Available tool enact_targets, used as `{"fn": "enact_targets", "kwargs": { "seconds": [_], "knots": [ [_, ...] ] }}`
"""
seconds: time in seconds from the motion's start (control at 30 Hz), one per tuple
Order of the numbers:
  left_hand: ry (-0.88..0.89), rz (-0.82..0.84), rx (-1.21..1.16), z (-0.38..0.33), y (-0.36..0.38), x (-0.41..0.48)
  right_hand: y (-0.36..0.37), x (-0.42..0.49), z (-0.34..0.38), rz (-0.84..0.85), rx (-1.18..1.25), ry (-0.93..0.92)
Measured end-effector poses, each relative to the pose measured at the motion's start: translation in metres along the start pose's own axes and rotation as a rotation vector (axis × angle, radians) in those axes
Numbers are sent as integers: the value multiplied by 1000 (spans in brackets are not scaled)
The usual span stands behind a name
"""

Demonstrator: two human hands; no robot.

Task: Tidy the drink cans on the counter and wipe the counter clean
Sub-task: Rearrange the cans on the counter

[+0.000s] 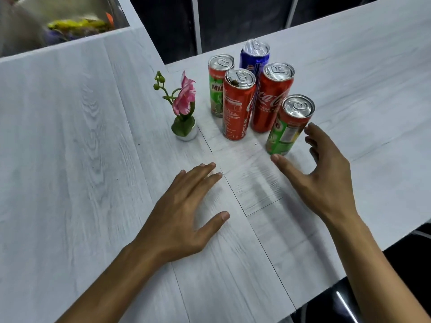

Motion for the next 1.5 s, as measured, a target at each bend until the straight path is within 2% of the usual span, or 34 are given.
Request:
{"fn": "enact_targets", "kwargs": {
  "seconds": [0.3, 0.87, 1.1, 1.5],
  "knots": [
    [7, 11, -2, 6, 10, 3, 15, 28, 1, 27, 117, -35],
    [13, 9, -17, 10, 18, 6, 15, 37, -8, 21, 108, -33],
    [-1, -8, -28, 8, 15, 6, 10, 29, -1, 33, 122, -48],
    [-74, -71, -42, 9, -14, -13, 11, -15, 43, 155, 181, -137]
  ]
}}
Point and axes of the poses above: each hand's wrist, its own x-axis towards the middle knuckle, its own y-axis out of the palm, z = x × y, the point moved 4 cm from there along x, towards the middle knuckle, and after that the axes turned 5 degrees about -z, right-handed, at the moved point
